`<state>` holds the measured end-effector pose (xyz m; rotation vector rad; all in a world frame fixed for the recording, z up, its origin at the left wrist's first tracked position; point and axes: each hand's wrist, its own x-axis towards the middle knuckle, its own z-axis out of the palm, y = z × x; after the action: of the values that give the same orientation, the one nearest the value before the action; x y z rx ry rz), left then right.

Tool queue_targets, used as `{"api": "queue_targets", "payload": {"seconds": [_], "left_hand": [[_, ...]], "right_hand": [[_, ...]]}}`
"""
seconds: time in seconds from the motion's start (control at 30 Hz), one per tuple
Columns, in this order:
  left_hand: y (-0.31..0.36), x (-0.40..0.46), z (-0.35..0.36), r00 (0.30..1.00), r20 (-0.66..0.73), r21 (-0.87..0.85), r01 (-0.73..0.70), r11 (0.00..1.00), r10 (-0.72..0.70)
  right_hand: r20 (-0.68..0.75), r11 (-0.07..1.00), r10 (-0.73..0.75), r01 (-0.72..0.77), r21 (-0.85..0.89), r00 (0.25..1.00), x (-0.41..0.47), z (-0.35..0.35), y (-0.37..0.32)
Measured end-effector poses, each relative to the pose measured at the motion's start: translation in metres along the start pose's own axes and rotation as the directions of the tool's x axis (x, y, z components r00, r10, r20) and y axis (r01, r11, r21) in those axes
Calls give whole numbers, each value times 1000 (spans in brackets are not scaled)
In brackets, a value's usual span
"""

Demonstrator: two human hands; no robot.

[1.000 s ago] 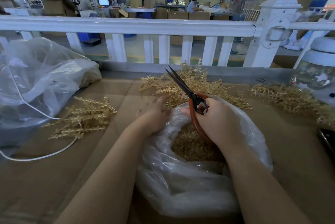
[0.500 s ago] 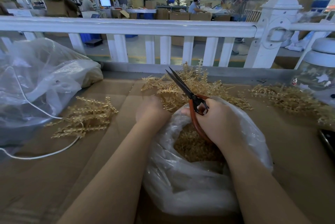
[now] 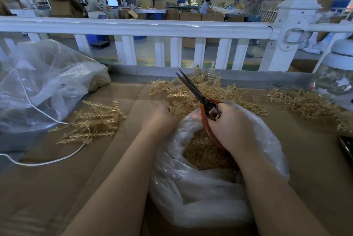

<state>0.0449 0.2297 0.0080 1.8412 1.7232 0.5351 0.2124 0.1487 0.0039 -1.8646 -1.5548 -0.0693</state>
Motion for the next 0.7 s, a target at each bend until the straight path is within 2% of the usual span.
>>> {"api": "queue_targets", "payload": {"seconds": [0.07,0.13,0.2,0.27,0.37,0.5,0.63,0.7], "left_hand": [[-1,-1,-3,1000,-4,-53,-11,999,10],[-3,-4,-6,996,-74,-134,-50,990,40],[-7,-4,-9,986,-163,-322,-69,944,17],[-6,-3,-16,973,-224,-574,-81,815,-61],[-3,-4,-28,952,-283,-775,-157,612,-114],[1,-10,-37,946,-313,-864,-247,439,-84],[7,-18,-42,943,-323,-933,-304,192,-79],[11,-22,-44,936,-346,-932,-334,144,-69]], "right_hand": [[-16,1000,-9,10,3,1000,0,-1,0],[-21,1000,-22,22,10,1000,-1,-1,-1],[-28,999,-28,29,17,999,-1,-2,-2],[-35,999,-29,30,21,999,0,-2,-3],[-33,999,-24,25,24,999,0,-2,-3],[-15,997,16,-15,76,1000,-1,-4,-5],[-15,980,75,-71,184,997,0,-5,-4],[-20,960,97,-89,266,995,-1,-5,-4]]}}
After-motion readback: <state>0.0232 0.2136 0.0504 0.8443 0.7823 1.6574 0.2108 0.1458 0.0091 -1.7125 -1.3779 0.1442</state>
